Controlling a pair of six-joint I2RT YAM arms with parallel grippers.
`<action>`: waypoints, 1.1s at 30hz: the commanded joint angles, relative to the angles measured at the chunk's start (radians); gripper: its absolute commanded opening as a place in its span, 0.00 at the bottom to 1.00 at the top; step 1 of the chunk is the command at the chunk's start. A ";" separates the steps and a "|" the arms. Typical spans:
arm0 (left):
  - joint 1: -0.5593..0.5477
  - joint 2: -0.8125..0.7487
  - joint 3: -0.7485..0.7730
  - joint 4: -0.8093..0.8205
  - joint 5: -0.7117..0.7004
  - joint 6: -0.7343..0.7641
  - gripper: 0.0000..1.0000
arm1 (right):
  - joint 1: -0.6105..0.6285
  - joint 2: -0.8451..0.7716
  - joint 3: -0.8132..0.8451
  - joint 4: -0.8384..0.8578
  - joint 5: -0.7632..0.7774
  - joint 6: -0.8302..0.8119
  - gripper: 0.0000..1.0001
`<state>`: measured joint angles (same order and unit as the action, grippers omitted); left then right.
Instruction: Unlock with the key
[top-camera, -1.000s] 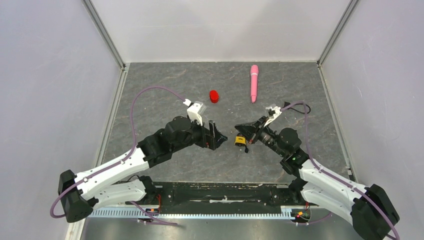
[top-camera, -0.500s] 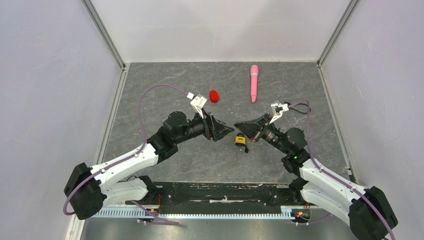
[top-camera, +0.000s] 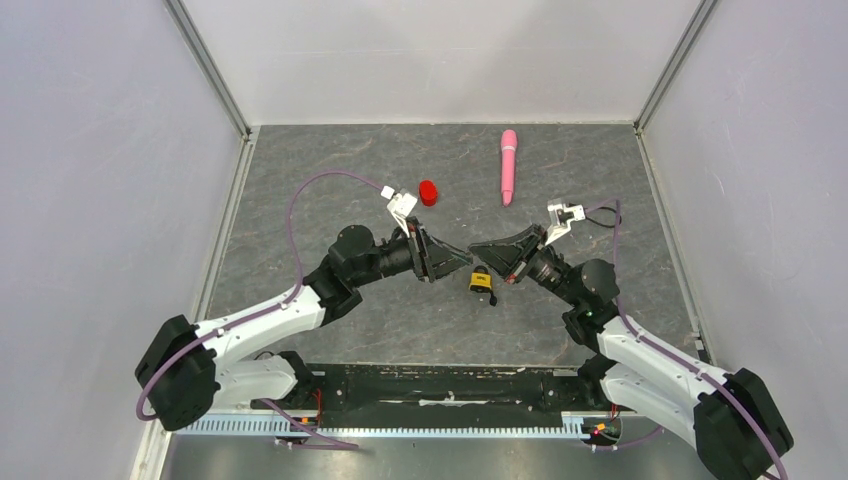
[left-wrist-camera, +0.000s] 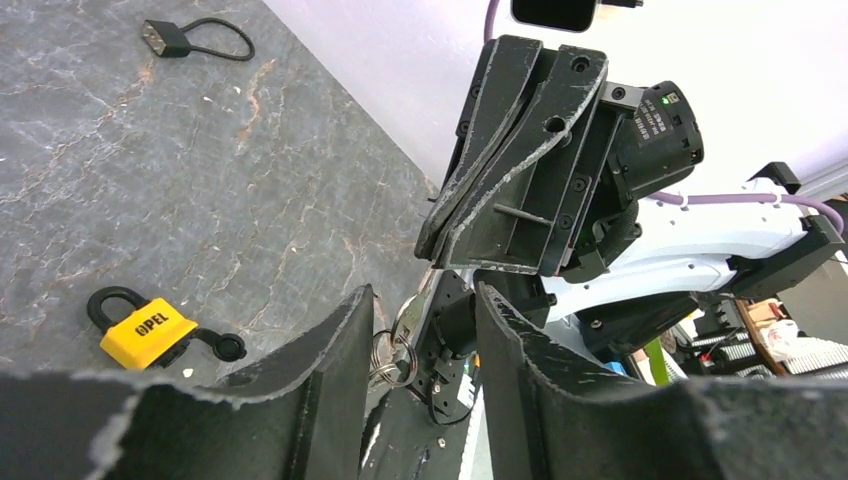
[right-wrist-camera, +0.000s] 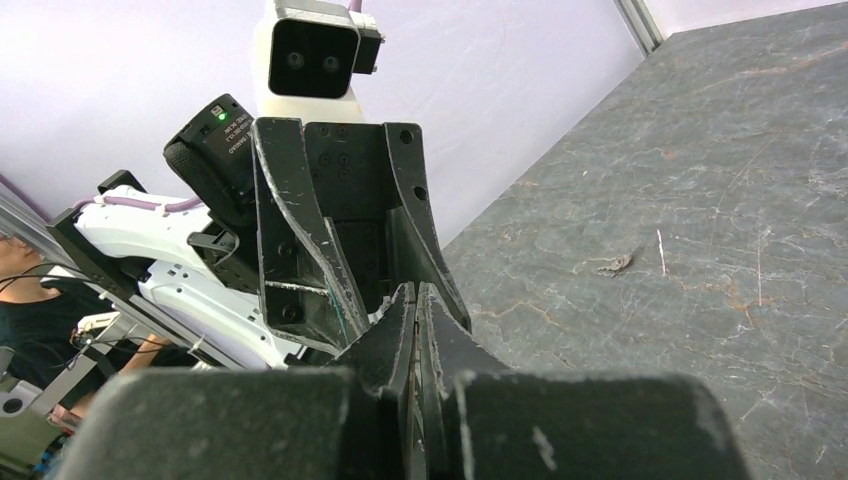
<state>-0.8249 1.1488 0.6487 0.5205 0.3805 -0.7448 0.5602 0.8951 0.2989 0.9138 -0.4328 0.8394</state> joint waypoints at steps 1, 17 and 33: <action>0.003 0.008 -0.015 0.106 0.040 -0.062 0.44 | -0.007 -0.002 -0.010 0.069 -0.017 0.024 0.00; 0.003 -0.005 -0.035 0.127 0.054 -0.087 0.36 | -0.029 -0.006 -0.022 0.077 -0.021 0.035 0.00; 0.003 -0.019 -0.049 0.151 0.053 -0.096 0.07 | -0.034 0.008 -0.035 0.097 -0.032 0.044 0.00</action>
<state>-0.8238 1.1530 0.6044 0.6022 0.4042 -0.8154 0.5323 0.8974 0.2699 0.9810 -0.4583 0.8902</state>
